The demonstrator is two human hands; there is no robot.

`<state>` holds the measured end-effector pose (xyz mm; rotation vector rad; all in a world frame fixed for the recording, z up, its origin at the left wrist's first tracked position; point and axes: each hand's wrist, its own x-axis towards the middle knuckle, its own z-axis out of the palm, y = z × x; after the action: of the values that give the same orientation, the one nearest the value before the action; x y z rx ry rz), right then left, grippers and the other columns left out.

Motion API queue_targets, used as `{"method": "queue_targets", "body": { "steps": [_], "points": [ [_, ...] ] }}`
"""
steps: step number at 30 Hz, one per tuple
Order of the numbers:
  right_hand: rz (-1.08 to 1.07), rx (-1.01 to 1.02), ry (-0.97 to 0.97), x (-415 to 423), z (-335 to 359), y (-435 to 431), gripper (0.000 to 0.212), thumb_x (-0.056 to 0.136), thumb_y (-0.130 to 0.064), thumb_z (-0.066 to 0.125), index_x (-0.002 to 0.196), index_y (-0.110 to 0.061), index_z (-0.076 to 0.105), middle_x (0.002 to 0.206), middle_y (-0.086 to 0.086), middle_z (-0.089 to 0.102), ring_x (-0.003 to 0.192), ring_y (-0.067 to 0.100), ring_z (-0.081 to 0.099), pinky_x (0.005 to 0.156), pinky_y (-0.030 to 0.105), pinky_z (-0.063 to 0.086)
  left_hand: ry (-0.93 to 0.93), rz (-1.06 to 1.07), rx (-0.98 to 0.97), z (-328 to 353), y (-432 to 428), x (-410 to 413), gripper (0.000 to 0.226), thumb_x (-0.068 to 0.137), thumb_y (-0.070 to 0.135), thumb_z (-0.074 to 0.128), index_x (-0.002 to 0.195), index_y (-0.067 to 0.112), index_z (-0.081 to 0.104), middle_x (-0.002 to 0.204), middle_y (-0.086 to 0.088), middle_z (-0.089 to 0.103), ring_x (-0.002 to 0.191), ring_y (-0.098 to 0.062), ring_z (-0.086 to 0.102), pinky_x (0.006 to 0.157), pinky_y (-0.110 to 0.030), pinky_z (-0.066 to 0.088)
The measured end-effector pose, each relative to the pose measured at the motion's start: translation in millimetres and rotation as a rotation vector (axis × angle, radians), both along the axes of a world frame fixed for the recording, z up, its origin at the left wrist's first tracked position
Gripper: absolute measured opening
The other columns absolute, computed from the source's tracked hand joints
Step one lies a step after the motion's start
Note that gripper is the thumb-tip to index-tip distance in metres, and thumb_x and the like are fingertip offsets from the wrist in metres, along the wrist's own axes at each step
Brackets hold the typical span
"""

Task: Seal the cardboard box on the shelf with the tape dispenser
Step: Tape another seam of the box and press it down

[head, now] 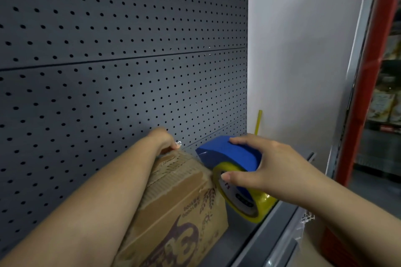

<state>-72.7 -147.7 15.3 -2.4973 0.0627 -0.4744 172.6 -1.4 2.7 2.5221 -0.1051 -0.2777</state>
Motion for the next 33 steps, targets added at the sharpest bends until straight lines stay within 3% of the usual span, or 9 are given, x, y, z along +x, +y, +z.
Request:
{"method": "queue_targets", "body": {
  "steps": [4, 7, 12, 15, 17, 20, 23, 29, 33],
  "points": [
    [-0.006, -0.008, 0.005, 2.4, -2.4, -1.3, 0.074, 0.055, -0.07, 0.064, 0.122, -0.049, 0.042, 0.118, -0.011, 0.054, 0.102, 0.009, 0.053, 0.087, 0.03, 0.05, 0.179, -0.044, 0.093, 0.3, 0.0, -0.1, 0.011, 0.088, 0.009, 0.057, 0.082, 0.0, 0.061, 0.089, -0.014, 0.062, 0.085, -0.028, 0.059, 0.084, -0.039, 0.049],
    [-0.003, -0.014, 0.003, 1.4, -2.3, -2.9, 0.072, 0.057, -0.069, 0.064, 0.123, -0.048, 0.043, 0.117, -0.014, 0.055, 0.101, 0.008, 0.054, 0.086, 0.029, 0.051, 0.266, -0.105, 0.072, 0.8, 0.5, -5.0, 0.023, 0.089, 0.003, 0.046, 0.068, 0.002, 0.055, 0.072, -0.013, 0.056, 0.066, -0.026, 0.055, 0.066, -0.036, 0.047],
    [-0.002, -0.012, -0.005, -0.2, -3.2, -4.5, 0.071, 0.058, -0.068, 0.065, 0.122, -0.048, 0.043, 0.118, -0.014, 0.054, 0.102, 0.008, 0.053, 0.086, 0.027, 0.049, -0.021, -0.219, 0.336, -3.0, -2.5, -6.9, 0.025, 0.086, 0.011, 0.045, 0.061, 0.009, 0.047, 0.064, -0.005, 0.044, 0.055, -0.017, 0.041, 0.055, -0.026, 0.035],
    [0.002, 0.011, -0.01, -0.3, -3.8, -5.6, 0.07, 0.058, -0.067, 0.065, 0.122, -0.047, 0.044, 0.118, -0.012, 0.054, 0.102, 0.009, 0.053, 0.087, 0.029, 0.05, -0.385, -0.349, 0.368, -8.7, -6.0, -12.2, 0.033, 0.094, 0.031, 0.044, 0.072, 0.009, 0.056, 0.075, -0.006, 0.051, 0.069, -0.02, 0.049, 0.06, -0.028, 0.037],
    [0.005, 0.016, -0.01, -0.7, -3.9, -5.9, 0.069, 0.059, -0.065, 0.065, 0.122, -0.046, 0.045, 0.117, -0.01, 0.055, 0.102, 0.01, 0.054, 0.087, 0.029, 0.049, -0.36, -0.457, 0.32, -14.3, -9.4, -26.9, 0.042, 0.098, 0.038, 0.031, 0.08, 0.012, 0.058, 0.084, -0.009, 0.056, 0.081, -0.025, 0.053, 0.067, -0.03, 0.038],
    [0.014, 0.019, -0.011, -1.3, -5.0, -5.2, 0.068, 0.061, -0.063, 0.066, 0.123, -0.044, 0.045, 0.115, -0.008, 0.057, 0.1, 0.011, 0.054, 0.085, 0.029, 0.05, -0.285, -0.478, 0.337, -22.7, -11.3, -44.4, 0.05, 0.1, 0.032, 0.02, 0.114, 0.005, 0.06, 0.123, -0.017, 0.059, 0.11, -0.03, 0.055, 0.087, -0.031, 0.038],
    [0.024, -0.015, -0.011, -2.0, -8.5, -5.4, 0.072, 0.061, -0.065, 0.064, 0.125, -0.042, 0.043, 0.115, -0.006, 0.056, 0.101, 0.011, 0.051, 0.083, 0.026, 0.047, -0.264, -0.437, 0.312, -24.6, -9.9, -48.6, 0.048, 0.1, 0.02, 0.018, 0.109, -0.004, 0.058, 0.121, -0.023, 0.058, 0.109, -0.033, 0.054, 0.085, -0.031, 0.037],
    [0.056, -0.065, 0.049, -20.1, -16.6, -6.5, 0.086, 0.054, -0.073, 0.062, 0.13, -0.047, 0.03, 0.104, -0.002, 0.049, 0.091, 0.01, 0.044, 0.066, 0.006, 0.03, -0.244, -0.397, 0.367, -31.4, -9.9, -42.3, 0.038, 0.098, 0.023, 0.02, 0.09, 0.008, 0.053, 0.109, -0.017, 0.059, 0.091, -0.024, 0.049, 0.083, -0.033, 0.038],
    [0.058, -0.068, 0.053, -41.5, -19.4, -20.3, 0.088, 0.049, -0.074, 0.063, 0.127, -0.052, 0.029, 0.106, -0.005, 0.051, 0.095, 0.011, 0.048, 0.071, 0.013, 0.037, -0.242, -0.355, 0.401, -30.0, -12.2, -45.6, 0.038, 0.095, 0.028, 0.021, 0.07, 0.012, 0.046, 0.091, -0.013, 0.053, 0.082, -0.022, 0.047, 0.076, -0.032, 0.038]
  ]
}}
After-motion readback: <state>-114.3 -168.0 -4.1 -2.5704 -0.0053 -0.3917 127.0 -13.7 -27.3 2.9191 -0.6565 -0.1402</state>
